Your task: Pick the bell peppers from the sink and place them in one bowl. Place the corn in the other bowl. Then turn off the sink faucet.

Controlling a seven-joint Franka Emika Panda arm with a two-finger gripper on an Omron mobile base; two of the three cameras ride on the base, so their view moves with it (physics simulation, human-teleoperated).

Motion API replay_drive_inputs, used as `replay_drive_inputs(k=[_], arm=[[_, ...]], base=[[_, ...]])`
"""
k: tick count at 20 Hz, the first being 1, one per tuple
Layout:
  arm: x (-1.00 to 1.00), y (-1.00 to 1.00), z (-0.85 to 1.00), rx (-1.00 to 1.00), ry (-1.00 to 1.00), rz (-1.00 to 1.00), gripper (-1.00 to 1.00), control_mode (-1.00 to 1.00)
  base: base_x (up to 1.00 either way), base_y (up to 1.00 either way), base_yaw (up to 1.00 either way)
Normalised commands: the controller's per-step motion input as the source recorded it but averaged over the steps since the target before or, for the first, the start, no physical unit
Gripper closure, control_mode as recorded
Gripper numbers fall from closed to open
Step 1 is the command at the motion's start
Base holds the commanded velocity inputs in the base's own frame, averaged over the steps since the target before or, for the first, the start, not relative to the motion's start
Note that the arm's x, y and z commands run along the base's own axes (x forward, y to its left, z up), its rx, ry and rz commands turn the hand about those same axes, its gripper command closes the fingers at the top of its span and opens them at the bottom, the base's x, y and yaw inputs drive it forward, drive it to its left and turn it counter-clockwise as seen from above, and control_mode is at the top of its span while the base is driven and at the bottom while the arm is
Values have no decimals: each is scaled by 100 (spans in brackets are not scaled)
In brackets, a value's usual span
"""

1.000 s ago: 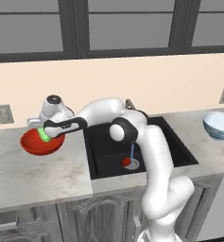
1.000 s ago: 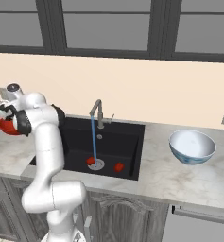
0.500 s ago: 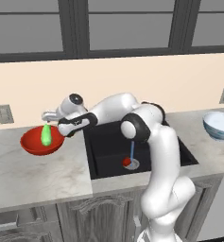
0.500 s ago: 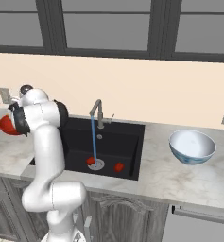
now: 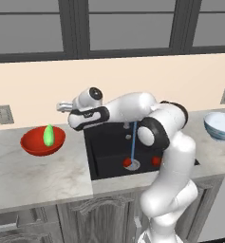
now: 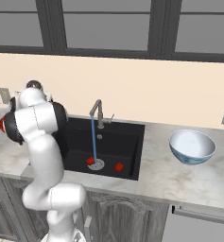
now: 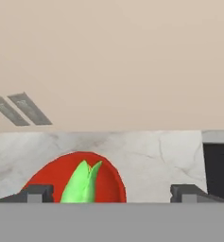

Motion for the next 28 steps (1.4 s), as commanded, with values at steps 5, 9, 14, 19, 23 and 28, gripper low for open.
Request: replay_drive_inputs(k=[5, 9, 14, 19, 23, 28], arm=[[-51, -96, 57, -20, 13, -10, -100, -100], [-55, -58, 69, -9, -1, -4, -100, -100], [-76, -65, 15, 0, -17, -14, -100, -100], [-37, -70, -1, 0, -9, -23, -100, -100], [-3, -41, -11, 0, 0, -34, -100, -100], [0, -17, -11, -4, 6, -35, -100, -100]], base=[[0, 0, 0], [0, 0, 0], [0, 0, 0], [0, 0, 0], [0, 0, 0], [0, 0, 0]])
